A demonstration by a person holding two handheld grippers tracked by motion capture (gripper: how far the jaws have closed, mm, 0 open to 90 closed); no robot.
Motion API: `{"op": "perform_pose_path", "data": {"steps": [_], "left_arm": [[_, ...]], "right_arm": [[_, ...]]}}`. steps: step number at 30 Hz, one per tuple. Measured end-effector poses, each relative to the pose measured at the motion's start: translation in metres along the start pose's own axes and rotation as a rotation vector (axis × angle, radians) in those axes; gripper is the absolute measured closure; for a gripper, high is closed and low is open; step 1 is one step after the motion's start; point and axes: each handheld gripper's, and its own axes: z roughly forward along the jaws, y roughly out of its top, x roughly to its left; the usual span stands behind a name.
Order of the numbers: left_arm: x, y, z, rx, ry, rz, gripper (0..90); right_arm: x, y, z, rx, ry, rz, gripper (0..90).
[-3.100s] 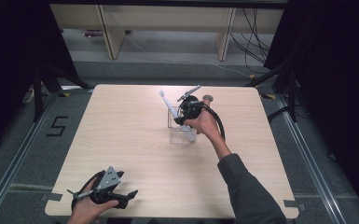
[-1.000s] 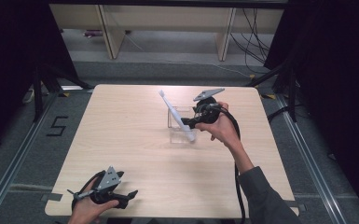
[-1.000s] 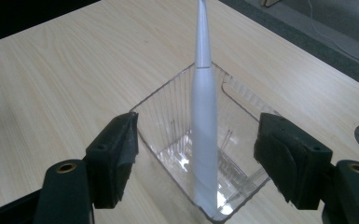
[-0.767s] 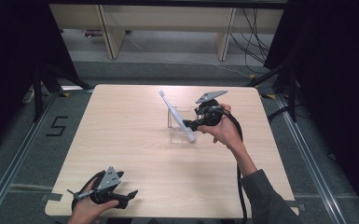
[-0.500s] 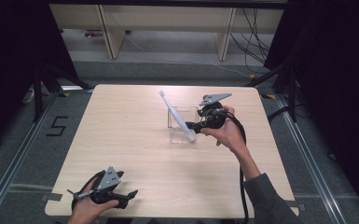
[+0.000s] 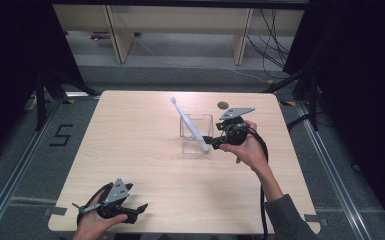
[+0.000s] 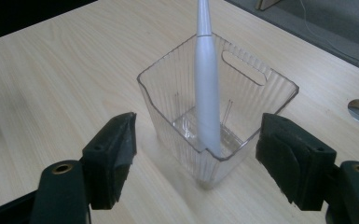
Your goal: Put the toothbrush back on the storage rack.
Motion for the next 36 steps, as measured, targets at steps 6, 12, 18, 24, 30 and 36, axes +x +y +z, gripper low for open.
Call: {"op": "perform_pose_path", "data": {"steps": [6,12,18,24,30,36], "left_arm": [[-0.001,0.000,0.001,-0.008,0.002,-0.007,15.0],[-0.001,0.000,0.001,-0.017,-0.002,-0.009,15.0],[-0.002,0.000,0.001,-0.015,-0.005,-0.007,15.0],[-0.001,0.000,0.001,-0.012,-0.001,-0.007,15.0],[-0.002,0.000,0.000,-0.016,-0.008,-0.004,15.0],[-0.002,0.000,0.000,-0.016,-0.005,-0.005,15.0]], "right_arm": [[0.003,-0.005,-0.002,-0.015,0.003,0.010,27.9],[0.003,-0.010,-0.003,-0.020,0.004,0.014,24.5],[0.004,-0.016,-0.002,-0.012,-0.015,0.019,21.7],[0.006,-0.021,-0.005,0.006,-0.010,0.018,21.0],[0.008,-0.026,-0.009,0.006,-0.015,0.044,19.7],[0.007,-0.035,-0.012,-0.023,-0.017,0.041,18.9]]}}
